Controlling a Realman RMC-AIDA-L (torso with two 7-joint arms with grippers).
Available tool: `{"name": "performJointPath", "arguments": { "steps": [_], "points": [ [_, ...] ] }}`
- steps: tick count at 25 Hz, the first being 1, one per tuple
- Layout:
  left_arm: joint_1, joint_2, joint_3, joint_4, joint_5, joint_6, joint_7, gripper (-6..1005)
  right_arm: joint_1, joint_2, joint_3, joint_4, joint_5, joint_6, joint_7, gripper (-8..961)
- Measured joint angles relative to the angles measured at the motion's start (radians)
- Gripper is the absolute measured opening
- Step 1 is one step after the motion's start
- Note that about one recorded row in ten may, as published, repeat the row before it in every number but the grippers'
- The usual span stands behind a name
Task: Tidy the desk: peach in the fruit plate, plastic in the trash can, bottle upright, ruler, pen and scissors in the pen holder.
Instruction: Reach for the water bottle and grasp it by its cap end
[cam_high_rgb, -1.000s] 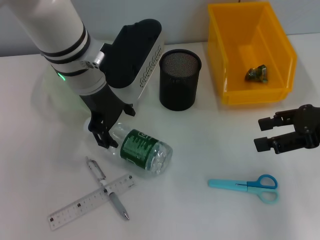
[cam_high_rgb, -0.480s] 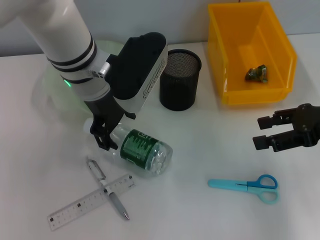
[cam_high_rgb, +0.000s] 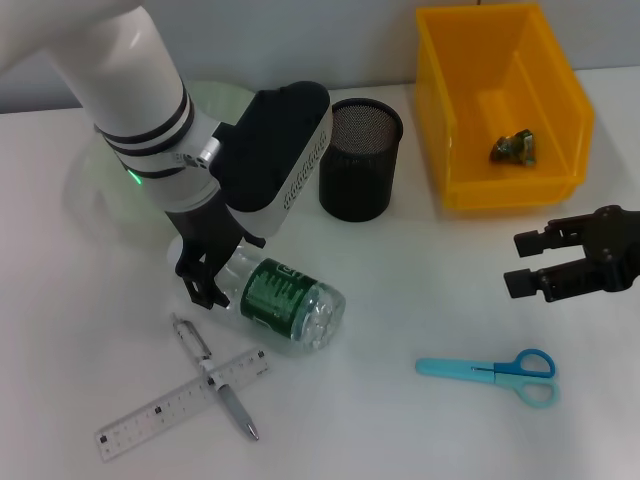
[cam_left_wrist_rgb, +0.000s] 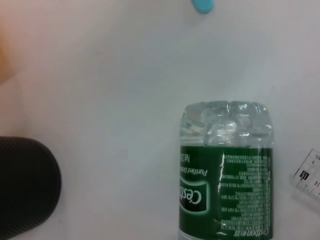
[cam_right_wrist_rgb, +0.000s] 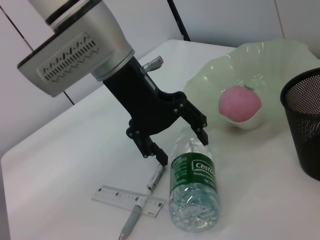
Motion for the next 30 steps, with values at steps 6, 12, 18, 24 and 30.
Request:
{"name": "performJointPath", "arguments": {
  "steps": [6,12,18,24,30],
  "points": [
    [-0.005,0.000,0.008,-0.020,-0.014,-0.011,-0.001,836,0.007,0.000,-0.002,0.015,0.000,0.003,-0.010,803],
    [-0.005,0.000,0.051,-0.021,-0.050,-0.014,-0.011,836,0.008,-0.002,0.003,0.027,0.000,0.003,-0.024,803],
    [-0.006,0.000,0.063,-0.016,-0.058,-0.001,-0.041,836,0.009,-0.002,0.004,0.029,0.000,0.003,-0.025,803],
    [0.004,0.000,0.057,-0.019,-0.029,-0.025,-0.062,835,0.009,-0.002,0.003,0.029,0.000,0.003,-0.026,803],
    [0.012,0.001,0.055,-0.019,-0.008,-0.025,-0.076,835,0.009,-0.002,0.003,0.028,0.000,0.003,-0.026,803]
  ]
}}
